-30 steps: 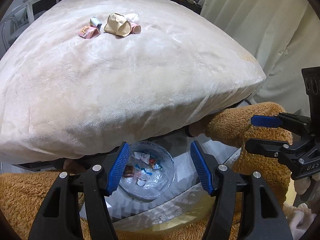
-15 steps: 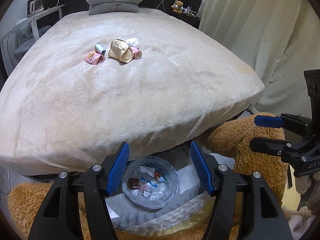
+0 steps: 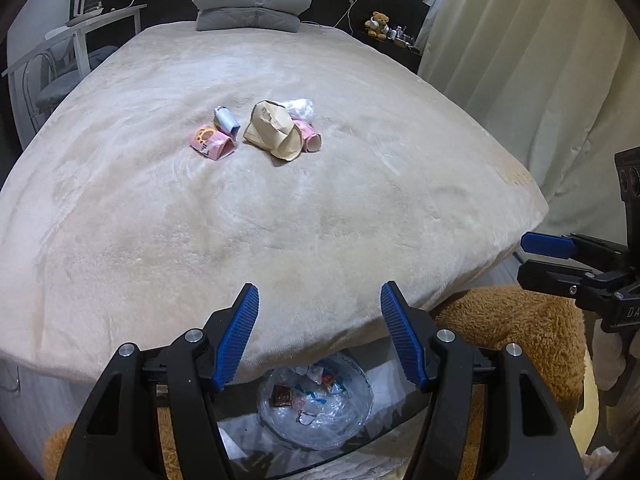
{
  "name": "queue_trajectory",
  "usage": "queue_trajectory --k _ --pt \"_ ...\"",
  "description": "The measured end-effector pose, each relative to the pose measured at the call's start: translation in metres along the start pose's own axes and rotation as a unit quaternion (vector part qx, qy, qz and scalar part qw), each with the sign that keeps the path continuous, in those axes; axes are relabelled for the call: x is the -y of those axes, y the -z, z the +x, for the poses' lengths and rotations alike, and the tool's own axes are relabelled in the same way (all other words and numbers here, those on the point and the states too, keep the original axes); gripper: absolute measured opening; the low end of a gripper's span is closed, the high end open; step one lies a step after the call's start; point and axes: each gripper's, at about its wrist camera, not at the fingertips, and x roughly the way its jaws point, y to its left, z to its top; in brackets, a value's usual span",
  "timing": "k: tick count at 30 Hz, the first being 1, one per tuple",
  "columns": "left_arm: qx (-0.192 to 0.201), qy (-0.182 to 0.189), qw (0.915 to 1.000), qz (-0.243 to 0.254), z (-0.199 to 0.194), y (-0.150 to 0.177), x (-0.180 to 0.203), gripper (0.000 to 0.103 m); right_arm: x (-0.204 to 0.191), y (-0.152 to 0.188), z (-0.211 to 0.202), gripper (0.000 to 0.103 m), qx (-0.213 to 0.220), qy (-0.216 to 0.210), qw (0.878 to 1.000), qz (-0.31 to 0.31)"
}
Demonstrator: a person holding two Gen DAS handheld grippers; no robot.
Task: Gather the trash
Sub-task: 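Move both open tools back over the trash on the bed, then grasp pink paw-print packet with left tool while right tool grasps brown paper bag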
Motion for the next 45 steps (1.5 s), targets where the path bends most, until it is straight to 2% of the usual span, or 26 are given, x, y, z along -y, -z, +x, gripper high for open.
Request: queue_trajectory --k 9,11,19,22,26,34,45 --pt "0.008 -0.009 0.9999 -0.002 0.030 -0.053 -0.044 0.062 0.001 -0.070 0.035 0.079 0.006 -0.007 1.000 -0.008" --pt "0.009 -0.014 0.9999 0.000 0.040 -0.065 -0.056 0.070 0.001 -0.084 0.047 0.079 0.004 -0.008 1.000 -0.008" --pt "0.003 -0.016 0.9996 0.023 0.087 -0.105 -0.101 0.071 0.003 -0.137 0.097 0.079 -0.007 -0.011 1.000 -0.023" --pt "-0.001 -0.025 0.9992 0.033 0.108 -0.117 -0.116 0.079 0.004 -0.155 0.116 0.079 -0.010 -0.010 0.999 -0.029" --pt "-0.010 -0.018 0.9983 0.054 0.132 -0.130 -0.128 0.079 0.003 -0.177 0.143 0.079 -0.018 -0.009 0.999 -0.042" --pt "-0.010 0.003 0.9951 0.098 0.169 -0.150 -0.142 0.079 0.000 -0.211 0.193 0.079 -0.034 -0.015 0.997 -0.060" --pt "-0.019 0.034 0.9916 0.123 0.195 -0.157 -0.152 0.078 0.008 -0.229 0.253 0.079 -0.068 -0.028 0.996 -0.057"
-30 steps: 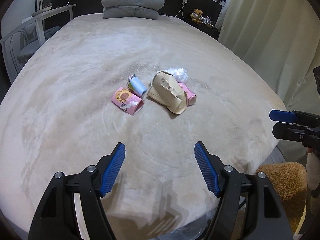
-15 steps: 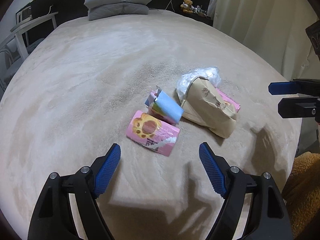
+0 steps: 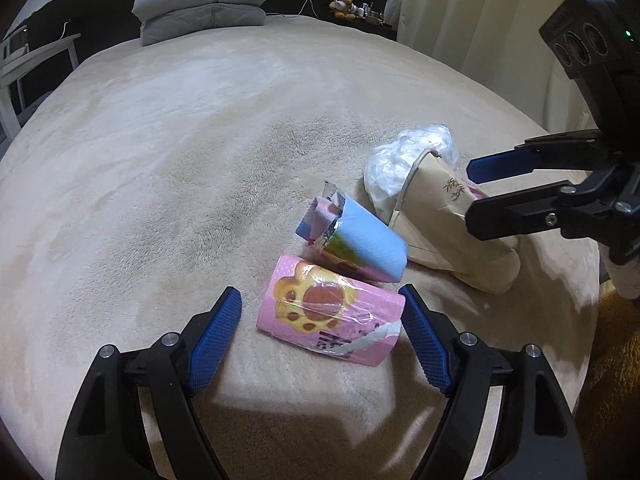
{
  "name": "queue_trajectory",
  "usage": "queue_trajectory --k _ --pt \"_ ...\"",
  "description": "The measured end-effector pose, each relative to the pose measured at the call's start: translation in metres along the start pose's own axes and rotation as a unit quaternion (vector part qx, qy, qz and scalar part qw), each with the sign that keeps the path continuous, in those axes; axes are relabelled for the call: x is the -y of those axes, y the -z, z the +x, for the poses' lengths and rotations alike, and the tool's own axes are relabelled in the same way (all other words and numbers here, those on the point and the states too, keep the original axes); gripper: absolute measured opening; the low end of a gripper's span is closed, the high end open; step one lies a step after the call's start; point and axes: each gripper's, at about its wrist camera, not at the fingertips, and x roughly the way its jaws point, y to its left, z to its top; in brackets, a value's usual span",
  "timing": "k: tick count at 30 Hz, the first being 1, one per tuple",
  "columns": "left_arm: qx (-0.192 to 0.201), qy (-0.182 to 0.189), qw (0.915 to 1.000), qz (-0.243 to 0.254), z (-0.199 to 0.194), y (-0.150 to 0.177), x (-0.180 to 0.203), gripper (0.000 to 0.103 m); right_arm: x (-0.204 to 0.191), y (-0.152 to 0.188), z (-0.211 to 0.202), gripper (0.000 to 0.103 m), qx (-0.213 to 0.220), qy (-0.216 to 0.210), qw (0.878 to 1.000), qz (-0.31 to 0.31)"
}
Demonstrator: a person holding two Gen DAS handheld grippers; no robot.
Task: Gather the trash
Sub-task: 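Grasp pink paw-print packet with left tool while right tool grasps brown paper bag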
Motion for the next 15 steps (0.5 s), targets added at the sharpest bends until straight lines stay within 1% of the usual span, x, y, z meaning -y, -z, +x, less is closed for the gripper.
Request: queue_trajectory --k 2,3,5,10,15 --pt "-0.001 0.002 1.0000 0.007 0.001 0.001 0.001 0.065 0.001 -0.001 0.007 0.074 -0.009 -0.009 1.000 0.000" --pt "-0.001 0.000 0.9999 0.010 0.001 0.002 0.002 0.065 0.000 -0.002 0.010 0.072 -0.010 -0.007 1.000 -0.004" --pt "0.001 -0.001 0.9999 0.015 0.001 0.002 0.004 0.064 -0.002 -0.003 0.015 0.053 -0.014 -0.004 1.000 -0.011" --pt "0.004 0.001 0.9997 0.024 -0.002 0.004 0.008 0.063 -0.007 -0.001 0.014 0.051 -0.012 0.004 1.000 -0.025" --pt "0.004 -0.005 0.9994 0.035 -0.007 0.005 0.015 0.063 -0.010 0.003 0.003 0.049 -0.005 0.000 1.000 -0.029"
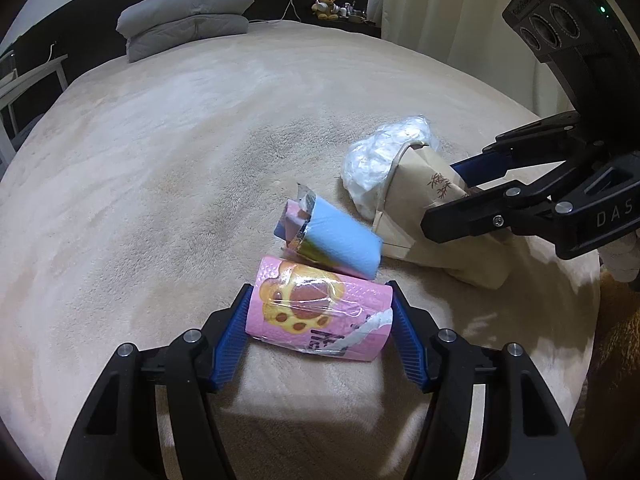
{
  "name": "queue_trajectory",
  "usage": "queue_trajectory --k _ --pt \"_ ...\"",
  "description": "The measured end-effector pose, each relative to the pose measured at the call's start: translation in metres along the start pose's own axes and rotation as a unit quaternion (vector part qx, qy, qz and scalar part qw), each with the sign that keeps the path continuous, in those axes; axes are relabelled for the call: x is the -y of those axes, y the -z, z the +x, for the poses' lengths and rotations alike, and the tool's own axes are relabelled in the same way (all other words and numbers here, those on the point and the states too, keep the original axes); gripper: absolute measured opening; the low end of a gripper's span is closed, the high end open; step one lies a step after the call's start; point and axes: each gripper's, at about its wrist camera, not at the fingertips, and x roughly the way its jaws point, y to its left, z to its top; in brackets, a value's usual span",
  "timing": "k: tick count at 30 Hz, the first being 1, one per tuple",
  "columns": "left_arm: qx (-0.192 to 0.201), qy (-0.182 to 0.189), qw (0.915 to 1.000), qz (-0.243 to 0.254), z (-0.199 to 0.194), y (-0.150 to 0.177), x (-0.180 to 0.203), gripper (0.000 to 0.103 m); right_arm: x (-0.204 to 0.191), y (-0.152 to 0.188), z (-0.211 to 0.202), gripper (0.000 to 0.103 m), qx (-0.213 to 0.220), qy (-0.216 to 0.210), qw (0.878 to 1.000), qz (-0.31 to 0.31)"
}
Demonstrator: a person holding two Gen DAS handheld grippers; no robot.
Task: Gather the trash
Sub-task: 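Grasp pink paw-print packet with left tool while right tool grasps brown paper bag, then carry pink packet with left tool while right tool carries paper bag over bin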
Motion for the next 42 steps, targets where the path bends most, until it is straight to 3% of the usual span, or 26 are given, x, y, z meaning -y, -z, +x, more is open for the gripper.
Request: queue_trajectory --k 17,42 --pt "0.023 -0.036 0.9988 -0.024 -0.050 -0.004 0.018 0.063 -0.016 0.042 -0.078 0.048 0.037 -0.002 0.999 0.015" --pt "0.082 -0.051 0.9952 -0.016 -0.182 0.024 0.152 0.063 -0.067 0.153 -0.242 0.048 0.125 0.013 0.992 0.028"
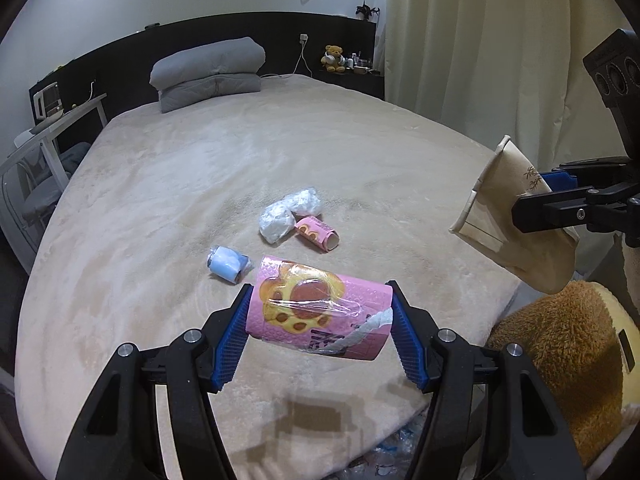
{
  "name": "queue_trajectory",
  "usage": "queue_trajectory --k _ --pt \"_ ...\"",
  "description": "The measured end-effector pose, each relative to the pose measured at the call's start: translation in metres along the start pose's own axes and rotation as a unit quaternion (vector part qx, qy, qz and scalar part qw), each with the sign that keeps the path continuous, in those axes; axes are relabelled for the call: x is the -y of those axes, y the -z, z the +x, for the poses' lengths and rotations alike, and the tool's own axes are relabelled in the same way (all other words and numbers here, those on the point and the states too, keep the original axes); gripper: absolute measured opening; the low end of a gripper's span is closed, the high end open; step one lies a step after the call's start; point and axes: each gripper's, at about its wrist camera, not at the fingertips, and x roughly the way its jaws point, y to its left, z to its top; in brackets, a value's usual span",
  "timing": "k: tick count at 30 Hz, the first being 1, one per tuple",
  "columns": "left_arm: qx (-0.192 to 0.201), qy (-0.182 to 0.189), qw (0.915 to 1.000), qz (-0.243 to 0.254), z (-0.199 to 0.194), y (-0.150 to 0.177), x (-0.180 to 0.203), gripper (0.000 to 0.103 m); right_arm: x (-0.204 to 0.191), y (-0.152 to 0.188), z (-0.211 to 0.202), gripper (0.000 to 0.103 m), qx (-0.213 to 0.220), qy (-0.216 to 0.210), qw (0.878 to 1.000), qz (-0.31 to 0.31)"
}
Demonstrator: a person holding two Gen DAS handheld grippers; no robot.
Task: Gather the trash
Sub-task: 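Carry pink packet with left tool while right tool carries paper bag over bin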
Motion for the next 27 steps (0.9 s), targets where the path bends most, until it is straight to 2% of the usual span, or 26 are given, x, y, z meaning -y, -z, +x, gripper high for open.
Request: queue_trajectory --k 14,27 --pt "0.026 -0.002 0.9996 0.014 -0.073 0.015 0.065 0.063 -0.028 0.056 -0.096 0.048 0.055 0.002 0.998 0.003" --pt "0.040 -0.003 0.9986 0.035 -0.123 0.037 0.115 0.063 -0.047 0.114 -0.153 0.048 0.087 0.011 0.996 0.016"
